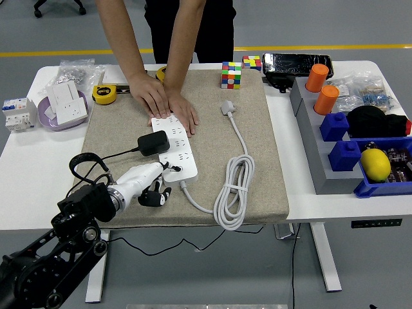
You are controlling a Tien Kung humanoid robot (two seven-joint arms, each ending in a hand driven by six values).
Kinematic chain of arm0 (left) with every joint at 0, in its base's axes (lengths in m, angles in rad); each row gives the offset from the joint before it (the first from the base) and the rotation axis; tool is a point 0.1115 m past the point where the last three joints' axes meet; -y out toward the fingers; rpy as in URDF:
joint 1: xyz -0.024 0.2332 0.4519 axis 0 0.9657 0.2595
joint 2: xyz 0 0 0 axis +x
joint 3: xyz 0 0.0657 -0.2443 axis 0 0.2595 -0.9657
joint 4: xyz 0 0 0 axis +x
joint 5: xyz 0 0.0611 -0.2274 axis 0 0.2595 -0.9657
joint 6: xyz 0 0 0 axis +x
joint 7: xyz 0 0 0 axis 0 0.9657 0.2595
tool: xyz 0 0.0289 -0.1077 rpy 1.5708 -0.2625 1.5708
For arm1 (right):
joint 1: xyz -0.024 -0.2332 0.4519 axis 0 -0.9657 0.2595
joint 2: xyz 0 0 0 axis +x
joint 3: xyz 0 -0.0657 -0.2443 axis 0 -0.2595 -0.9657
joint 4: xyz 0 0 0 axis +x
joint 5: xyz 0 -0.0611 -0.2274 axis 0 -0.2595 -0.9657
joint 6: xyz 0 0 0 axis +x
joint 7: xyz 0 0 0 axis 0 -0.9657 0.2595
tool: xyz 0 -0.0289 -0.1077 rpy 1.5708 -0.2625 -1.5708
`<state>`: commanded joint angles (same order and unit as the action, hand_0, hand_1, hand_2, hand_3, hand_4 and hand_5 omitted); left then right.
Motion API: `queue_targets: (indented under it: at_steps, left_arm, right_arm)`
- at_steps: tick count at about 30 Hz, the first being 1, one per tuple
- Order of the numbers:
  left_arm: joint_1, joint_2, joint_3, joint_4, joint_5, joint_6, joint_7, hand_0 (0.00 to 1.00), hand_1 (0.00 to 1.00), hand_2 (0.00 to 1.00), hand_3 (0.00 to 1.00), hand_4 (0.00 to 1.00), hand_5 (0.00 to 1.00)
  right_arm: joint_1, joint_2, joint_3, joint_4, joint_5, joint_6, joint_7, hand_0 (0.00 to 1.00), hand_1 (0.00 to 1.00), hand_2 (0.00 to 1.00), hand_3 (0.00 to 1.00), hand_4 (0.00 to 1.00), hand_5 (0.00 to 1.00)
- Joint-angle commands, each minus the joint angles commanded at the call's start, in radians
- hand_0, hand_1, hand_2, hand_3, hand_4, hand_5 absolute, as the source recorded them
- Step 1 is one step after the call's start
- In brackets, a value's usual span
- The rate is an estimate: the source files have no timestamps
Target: Pick up the plug,place it near the board,insert it into the board,press the button
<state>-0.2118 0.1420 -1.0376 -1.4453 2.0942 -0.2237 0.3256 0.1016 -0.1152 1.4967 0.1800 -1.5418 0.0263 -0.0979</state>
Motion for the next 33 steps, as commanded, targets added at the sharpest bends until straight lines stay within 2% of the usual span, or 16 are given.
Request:
queue_targets:
  at_steps: [8, 9, 11, 14, 15, 20, 21, 24, 26, 27, 32, 33]
  left_arm:
    - [0.002, 0.005, -0.031, -0.068, 0.019, -0.007, 0.007, 0.175, 0.022, 0.154, 0.784, 0.472, 0.002]
    - [0.002, 0.005, -0.038, -0.080, 0.019, -0.005, 0.005, 0.176, 0.023, 0.155, 0.750, 0.454, 0.002]
    - [0.001, 0.006, -0.052, -0.101, 0.001, 0.006, -0.006, 0.176, 0.023, 0.155, 0.750, 0.454, 0.002]
    - [-0.008, 0.003, -0.074, -0.114, -0.071, 0.070, -0.056, 0.176, 0.023, 0.155, 0.750, 0.454, 0.002]
    - [-0.013, 0.001, -0.080, -0.112, -0.099, 0.100, -0.080, 0.236, 0.091, 0.176, 0.633, 0.588, 0.003]
    - [-0.042, -0.020, -0.115, -0.064, -0.279, 0.274, -0.218, 0.236, 0.091, 0.176, 0.633, 0.588, 0.003]
    - [-0.046, -0.024, -0.122, -0.055, -0.318, 0.300, -0.239, 0.432, 0.386, 0.393, 0.535, 0.848, 0.102]
    - [-0.064, -0.040, -0.145, 0.000, -0.434, 0.366, -0.313, 0.432, 0.386, 0.393, 0.535, 0.848, 0.102]
    - [-0.075, -0.048, -0.155, 0.036, -0.519, 0.386, -0.350, 0.432, 0.386, 0.393, 0.535, 0.848, 0.102]
    - [-0.079, -0.051, -0.159, 0.052, -0.558, 0.390, -0.361, 0.779, 0.839, 0.779, 0.682, 0.998, 0.221]
    - [-0.107, -0.066, -0.173, 0.124, -0.758, 0.378, -0.390, 0.779, 0.839, 0.779, 0.682, 0.998, 0.221]
    - [-0.114, -0.069, -0.176, 0.141, -0.784, 0.371, -0.389, 0.887, 0.945, 0.898, 0.840, 0.998, 0.248]
  right_arm:
    - [0.002, 0.001, -0.001, 0.000, 0.003, 0.000, 0.000, 0.849, 0.757, 0.747, 0.780, 0.998, 0.876]
    - [0.003, 0.001, -0.001, 0.000, 0.004, 0.000, 0.000, 0.849, 0.757, 0.747, 0.780, 0.998, 0.876]
    - [0.003, 0.001, -0.001, 0.000, 0.004, 0.000, 0.000, 0.849, 0.757, 0.747, 0.780, 0.998, 0.876]
    - [0.002, 0.002, 0.000, 0.000, 0.004, 0.000, -0.001, 0.849, 0.757, 0.747, 0.780, 0.998, 0.876]
    - [0.001, 0.002, 0.001, 0.000, 0.003, 0.000, -0.001, 0.849, 0.757, 0.747, 0.780, 0.998, 0.876]
    - [0.002, 0.003, -0.001, 0.000, 0.005, -0.001, 0.000, 0.849, 0.757, 0.747, 0.780, 0.998, 0.876]
    - [0.002, 0.004, -0.001, 0.000, 0.006, -0.001, 0.000, 0.849, 0.757, 0.747, 0.780, 0.998, 0.876]
    - [0.001, 0.005, -0.002, 0.000, 0.008, -0.001, 0.000, 0.849, 0.757, 0.747, 0.780, 0.998, 0.876]
    - [-0.001, 0.005, -0.002, 0.000, 0.007, -0.001, -0.001, 0.849, 0.757, 0.747, 0.780, 0.998, 0.876]
    - [-0.002, 0.006, -0.001, 0.000, 0.006, -0.001, -0.002, 0.849, 0.757, 0.747, 0.780, 0.998, 0.876]
    - [-0.005, 0.007, -0.001, 0.000, 0.007, -0.001, -0.002, 0.849, 0.757, 0.747, 0.780, 0.998, 0.876]
    - [-0.005, 0.006, -0.003, 0.000, 0.008, -0.001, -0.002, 0.849, 0.757, 0.746, 0.780, 0.998, 0.876]
